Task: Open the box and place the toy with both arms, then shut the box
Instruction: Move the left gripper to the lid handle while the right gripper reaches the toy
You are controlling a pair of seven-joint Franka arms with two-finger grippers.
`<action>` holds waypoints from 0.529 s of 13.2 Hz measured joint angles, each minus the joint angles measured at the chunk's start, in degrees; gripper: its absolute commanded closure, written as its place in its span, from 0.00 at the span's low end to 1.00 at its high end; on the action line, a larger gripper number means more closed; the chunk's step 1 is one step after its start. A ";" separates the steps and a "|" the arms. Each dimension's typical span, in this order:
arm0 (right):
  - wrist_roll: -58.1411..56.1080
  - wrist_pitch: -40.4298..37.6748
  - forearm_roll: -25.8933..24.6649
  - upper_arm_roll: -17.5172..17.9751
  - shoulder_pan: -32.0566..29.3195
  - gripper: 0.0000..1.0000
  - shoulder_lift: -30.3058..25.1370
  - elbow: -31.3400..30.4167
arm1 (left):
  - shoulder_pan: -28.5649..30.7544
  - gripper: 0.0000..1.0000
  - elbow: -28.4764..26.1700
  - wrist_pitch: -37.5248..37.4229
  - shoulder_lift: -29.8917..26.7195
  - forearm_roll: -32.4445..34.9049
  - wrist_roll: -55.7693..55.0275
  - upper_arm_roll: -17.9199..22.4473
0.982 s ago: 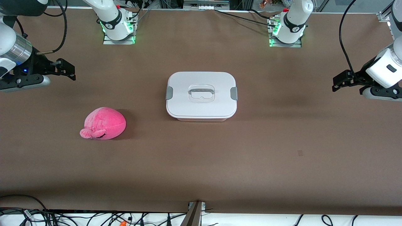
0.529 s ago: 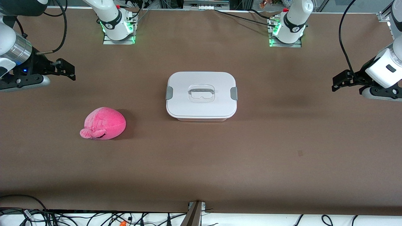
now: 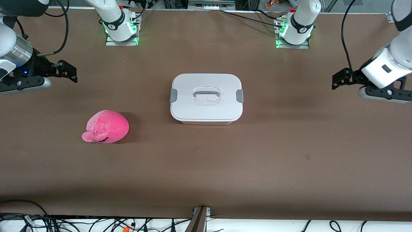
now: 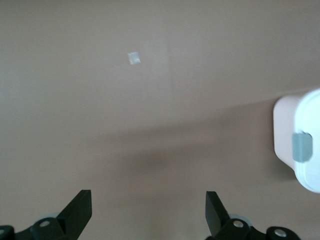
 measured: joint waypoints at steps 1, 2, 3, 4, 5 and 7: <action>0.00 0.00 0.00 0.00 -0.03 0.00 0.00 0.00 | -0.07 0.00 0.00 -0.75 0.00 0.00 0.00 -1.87; 0.00 0.00 0.00 0.00 -0.06 0.00 0.01 0.00 | -0.15 0.00 -0.02 -2.01 0.03 0.00 -0.01 -4.03; 0.00 0.00 -0.01 0.00 -0.08 0.00 0.02 0.00 | -0.23 0.00 -0.06 -3.27 0.17 0.00 0.06 -6.13; 0.00 0.00 -0.01 0.01 -0.10 0.00 0.03 0.00 | -0.34 0.00 -0.07 -4.03 0.49 -0.01 0.47 -8.27; -0.01 0.01 -0.01 0.02 -0.13 0.00 0.04 0.00 | -0.46 0.00 -0.08 -4.26 0.86 -0.18 1.59 -10.63; -0.01 1.43 -0.01 0.04 -0.20 0.00 0.24 -0.04 | -0.70 0.00 -0.08 -3.85 1.85 -0.84 3.46 -17.04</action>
